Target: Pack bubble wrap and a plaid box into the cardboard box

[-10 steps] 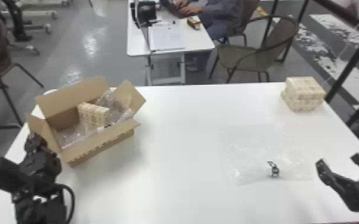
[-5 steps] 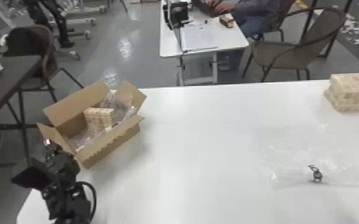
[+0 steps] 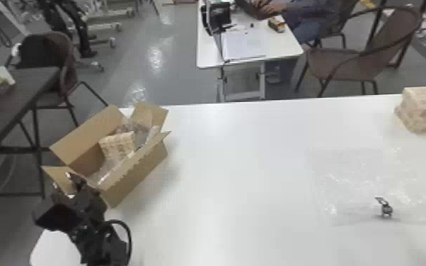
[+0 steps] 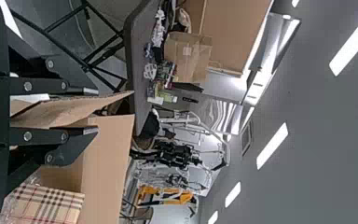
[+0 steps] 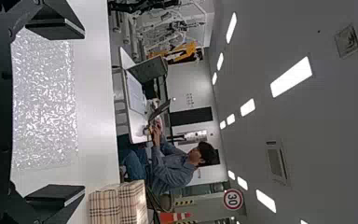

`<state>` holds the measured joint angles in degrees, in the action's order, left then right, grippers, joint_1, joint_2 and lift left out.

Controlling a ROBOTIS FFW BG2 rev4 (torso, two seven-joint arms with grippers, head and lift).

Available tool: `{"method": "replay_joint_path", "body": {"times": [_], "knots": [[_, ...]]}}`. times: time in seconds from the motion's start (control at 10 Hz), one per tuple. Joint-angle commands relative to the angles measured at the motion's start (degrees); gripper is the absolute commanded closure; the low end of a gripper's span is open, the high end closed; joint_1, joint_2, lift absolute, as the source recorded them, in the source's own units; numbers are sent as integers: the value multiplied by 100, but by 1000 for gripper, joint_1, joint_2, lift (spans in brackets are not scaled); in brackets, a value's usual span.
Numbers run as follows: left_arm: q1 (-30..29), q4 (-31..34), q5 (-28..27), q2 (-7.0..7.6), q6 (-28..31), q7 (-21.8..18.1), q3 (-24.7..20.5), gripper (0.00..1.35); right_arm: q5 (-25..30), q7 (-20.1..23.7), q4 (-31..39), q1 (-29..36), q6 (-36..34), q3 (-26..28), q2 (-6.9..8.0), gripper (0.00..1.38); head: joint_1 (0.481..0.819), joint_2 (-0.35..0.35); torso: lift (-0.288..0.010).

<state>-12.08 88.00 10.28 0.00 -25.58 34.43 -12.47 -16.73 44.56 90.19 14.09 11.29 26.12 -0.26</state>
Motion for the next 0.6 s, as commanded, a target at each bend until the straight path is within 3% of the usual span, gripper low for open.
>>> {"method": "replay_joint_path", "body": {"times": [0.0,0.2,0.5], "knots": [[-31,-11,-88,-15,-167,125,70,312,12,1,-2,-3,-13,-2,0,128,695,171,-110],[-92,7,-422,-15,-685,310,184,114,30,-8,42,-3,-13,-2,0,128,695,169,-110],[-611,534,-773,-15,-1327,310,799,107,117,-8,192,41,-31,-2,31,128,695,130,-110]]}}
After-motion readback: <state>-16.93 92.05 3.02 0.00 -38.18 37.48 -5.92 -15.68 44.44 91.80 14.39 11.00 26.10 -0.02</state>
